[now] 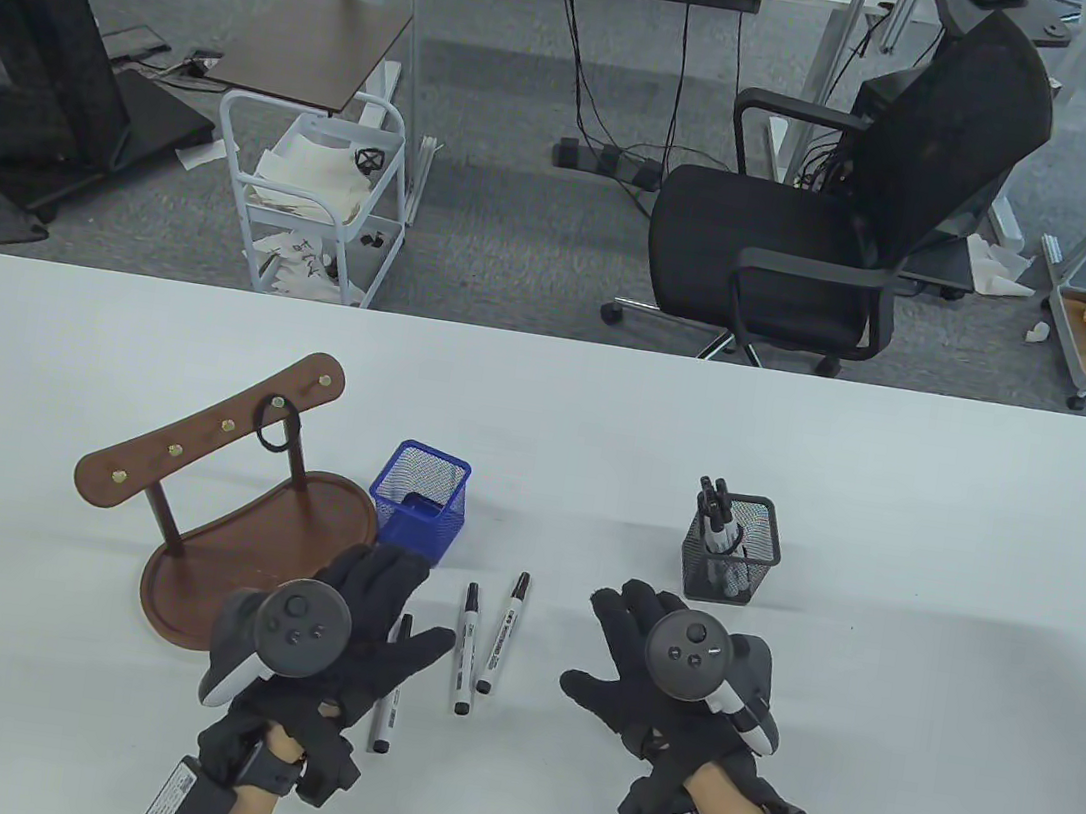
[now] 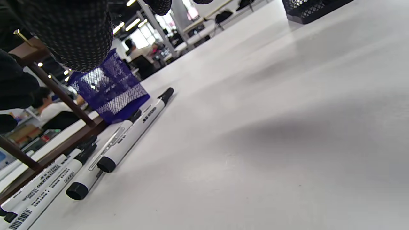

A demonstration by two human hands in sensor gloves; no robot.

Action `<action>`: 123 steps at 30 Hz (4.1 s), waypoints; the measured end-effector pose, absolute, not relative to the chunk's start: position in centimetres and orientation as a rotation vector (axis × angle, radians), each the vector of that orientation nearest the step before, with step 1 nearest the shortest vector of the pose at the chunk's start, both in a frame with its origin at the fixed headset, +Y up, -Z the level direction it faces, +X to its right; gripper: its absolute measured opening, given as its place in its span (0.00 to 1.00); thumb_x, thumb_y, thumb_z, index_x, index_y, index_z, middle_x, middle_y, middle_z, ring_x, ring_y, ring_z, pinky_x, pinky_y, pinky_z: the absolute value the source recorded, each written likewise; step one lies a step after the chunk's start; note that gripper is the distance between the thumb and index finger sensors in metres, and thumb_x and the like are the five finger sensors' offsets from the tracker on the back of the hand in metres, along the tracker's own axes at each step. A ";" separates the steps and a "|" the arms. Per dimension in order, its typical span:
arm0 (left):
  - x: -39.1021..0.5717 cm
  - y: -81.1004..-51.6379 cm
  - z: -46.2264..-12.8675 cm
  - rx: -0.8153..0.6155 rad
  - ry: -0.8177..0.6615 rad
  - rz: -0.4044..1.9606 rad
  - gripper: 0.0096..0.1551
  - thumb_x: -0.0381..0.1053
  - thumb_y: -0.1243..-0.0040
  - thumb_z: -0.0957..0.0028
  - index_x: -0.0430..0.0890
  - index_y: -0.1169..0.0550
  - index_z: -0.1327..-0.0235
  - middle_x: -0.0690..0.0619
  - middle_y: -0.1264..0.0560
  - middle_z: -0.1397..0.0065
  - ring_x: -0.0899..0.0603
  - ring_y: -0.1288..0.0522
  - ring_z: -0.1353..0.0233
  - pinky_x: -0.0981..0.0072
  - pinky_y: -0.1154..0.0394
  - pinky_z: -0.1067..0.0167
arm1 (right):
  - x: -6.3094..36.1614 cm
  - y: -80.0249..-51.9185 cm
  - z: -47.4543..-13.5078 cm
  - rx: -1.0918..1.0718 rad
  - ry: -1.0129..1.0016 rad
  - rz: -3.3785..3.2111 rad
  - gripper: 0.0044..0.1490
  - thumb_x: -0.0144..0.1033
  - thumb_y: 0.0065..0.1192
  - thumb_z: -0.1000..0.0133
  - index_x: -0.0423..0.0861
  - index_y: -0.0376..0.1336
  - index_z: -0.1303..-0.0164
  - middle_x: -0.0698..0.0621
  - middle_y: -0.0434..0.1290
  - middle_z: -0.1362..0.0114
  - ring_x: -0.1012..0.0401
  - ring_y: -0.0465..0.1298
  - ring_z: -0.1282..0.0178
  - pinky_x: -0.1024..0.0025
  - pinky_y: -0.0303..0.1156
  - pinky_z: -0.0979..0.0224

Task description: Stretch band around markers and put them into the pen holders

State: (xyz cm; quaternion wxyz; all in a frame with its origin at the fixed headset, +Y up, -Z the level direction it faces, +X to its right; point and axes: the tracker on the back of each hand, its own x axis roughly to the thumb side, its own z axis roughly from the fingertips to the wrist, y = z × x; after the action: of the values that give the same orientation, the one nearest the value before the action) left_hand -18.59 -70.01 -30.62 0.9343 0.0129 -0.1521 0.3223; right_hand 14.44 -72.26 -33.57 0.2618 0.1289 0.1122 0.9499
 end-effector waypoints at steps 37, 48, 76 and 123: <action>-26.4 -70.2 -38.0 0.146 0.354 1.083 0.43 0.57 0.60 0.33 0.29 0.51 0.20 0.24 0.44 0.16 0.18 0.46 0.20 0.23 0.44 0.28 | 14.5 -72.1 -32.2 0.490 0.271 2.554 0.54 0.56 0.71 0.48 0.52 0.49 0.16 0.42 0.43 0.07 0.40 0.37 0.12 0.30 0.33 0.21; -26.7 -69.9 -38.4 0.163 0.379 1.132 0.35 0.53 0.59 0.33 0.34 0.45 0.22 0.30 0.37 0.18 0.22 0.40 0.20 0.25 0.41 0.28 | 14.5 -72.2 -32.1 0.500 0.284 2.560 0.54 0.56 0.71 0.48 0.51 0.50 0.16 0.42 0.44 0.07 0.40 0.38 0.12 0.29 0.34 0.21; -27.3 -68.4 -37.5 0.246 0.357 1.153 0.22 0.48 0.54 0.33 0.40 0.32 0.31 0.41 0.24 0.26 0.29 0.31 0.23 0.29 0.37 0.28 | 14.4 -72.4 -32.1 0.498 0.322 2.567 0.53 0.56 0.71 0.48 0.51 0.51 0.16 0.41 0.44 0.07 0.40 0.39 0.12 0.29 0.34 0.21; -6.0 -68.8 -34.6 -0.387 -0.526 0.902 0.19 0.48 0.43 0.34 0.41 0.22 0.36 0.38 0.18 0.30 0.27 0.29 0.25 0.27 0.36 0.29 | 19.7 -70.0 -33.1 0.432 0.202 2.080 0.45 0.56 0.64 0.46 0.49 0.56 0.20 0.45 0.63 0.17 0.42 0.60 0.21 0.38 0.54 0.19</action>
State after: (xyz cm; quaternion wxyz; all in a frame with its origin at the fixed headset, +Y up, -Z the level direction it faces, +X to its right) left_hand -5.99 -68.79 -34.61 0.8489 -0.1838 -0.2498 0.4280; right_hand 19.69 -69.96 -33.08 0.4827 0.1774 0.0827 0.8536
